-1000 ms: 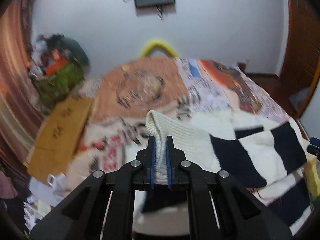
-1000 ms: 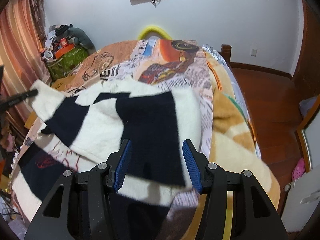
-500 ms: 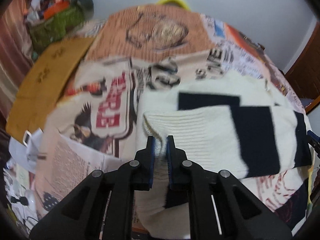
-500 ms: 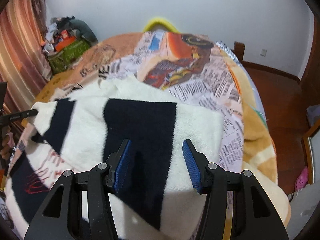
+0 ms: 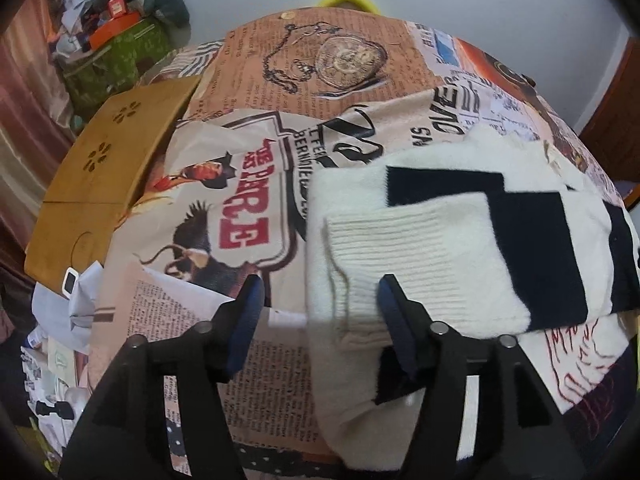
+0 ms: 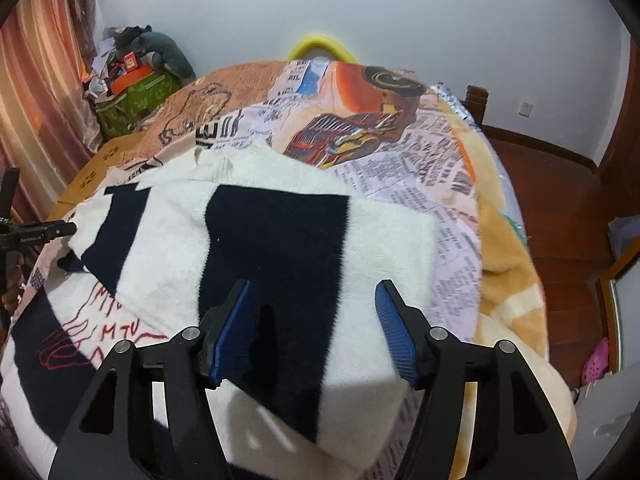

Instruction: Fold small clothes

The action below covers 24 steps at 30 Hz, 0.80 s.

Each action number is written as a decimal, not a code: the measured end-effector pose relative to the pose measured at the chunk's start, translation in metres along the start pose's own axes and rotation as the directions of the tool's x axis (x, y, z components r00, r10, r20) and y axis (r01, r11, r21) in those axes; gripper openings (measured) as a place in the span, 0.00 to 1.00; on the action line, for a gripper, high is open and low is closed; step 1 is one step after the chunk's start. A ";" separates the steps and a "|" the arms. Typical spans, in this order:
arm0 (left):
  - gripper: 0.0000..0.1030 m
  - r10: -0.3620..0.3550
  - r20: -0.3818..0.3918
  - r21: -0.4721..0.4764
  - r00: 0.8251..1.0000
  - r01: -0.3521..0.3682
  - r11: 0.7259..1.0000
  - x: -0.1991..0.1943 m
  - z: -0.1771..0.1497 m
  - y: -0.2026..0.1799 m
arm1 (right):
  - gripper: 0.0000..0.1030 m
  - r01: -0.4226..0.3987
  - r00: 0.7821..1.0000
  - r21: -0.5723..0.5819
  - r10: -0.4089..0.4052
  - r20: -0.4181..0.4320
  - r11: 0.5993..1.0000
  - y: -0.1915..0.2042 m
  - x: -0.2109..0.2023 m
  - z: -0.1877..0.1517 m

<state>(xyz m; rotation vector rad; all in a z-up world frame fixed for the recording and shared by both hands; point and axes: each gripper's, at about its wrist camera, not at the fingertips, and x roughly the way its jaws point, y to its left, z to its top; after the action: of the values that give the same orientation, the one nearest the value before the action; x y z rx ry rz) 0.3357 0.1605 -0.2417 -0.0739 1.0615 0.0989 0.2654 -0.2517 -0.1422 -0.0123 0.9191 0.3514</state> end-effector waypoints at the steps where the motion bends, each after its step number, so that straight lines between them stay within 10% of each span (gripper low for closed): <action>1: 0.61 -0.004 -0.010 -0.016 1.000 0.004 1.000 0.002 0.003 0.003 | 0.58 0.013 1.000 0.004 -0.013 0.002 1.000 -0.004 -0.001 0.001; 11: 0.64 -0.127 -0.087 -0.097 0.988 0.118 0.988 0.038 0.023 -0.001 | 0.59 -0.014 0.998 0.210 0.026 -0.055 0.978 -0.052 0.024 -0.001; 16: 0.28 -0.102 -0.052 -0.065 0.993 0.098 0.993 0.037 0.029 -0.009 | 0.33 -0.059 0.997 0.188 0.067 -0.033 0.980 -0.044 0.033 0.011; 18: 0.22 -0.069 -0.032 -0.064 0.997 0.067 0.996 0.035 0.030 -0.008 | 0.19 -0.064 0.998 0.165 0.067 -0.017 0.984 -0.040 0.036 0.018; 24: 0.20 0.008 -0.035 -0.086 0.999 -0.011 0.996 0.042 0.035 0.001 | 0.18 -0.041 0.999 0.117 0.042 -0.009 0.992 -0.034 0.051 0.042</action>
<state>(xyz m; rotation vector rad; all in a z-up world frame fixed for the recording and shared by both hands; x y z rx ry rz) 0.3862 0.1673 -0.2612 -0.1493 1.0921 0.1526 0.3369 -0.2623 -0.1610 0.1129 0.9515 0.3356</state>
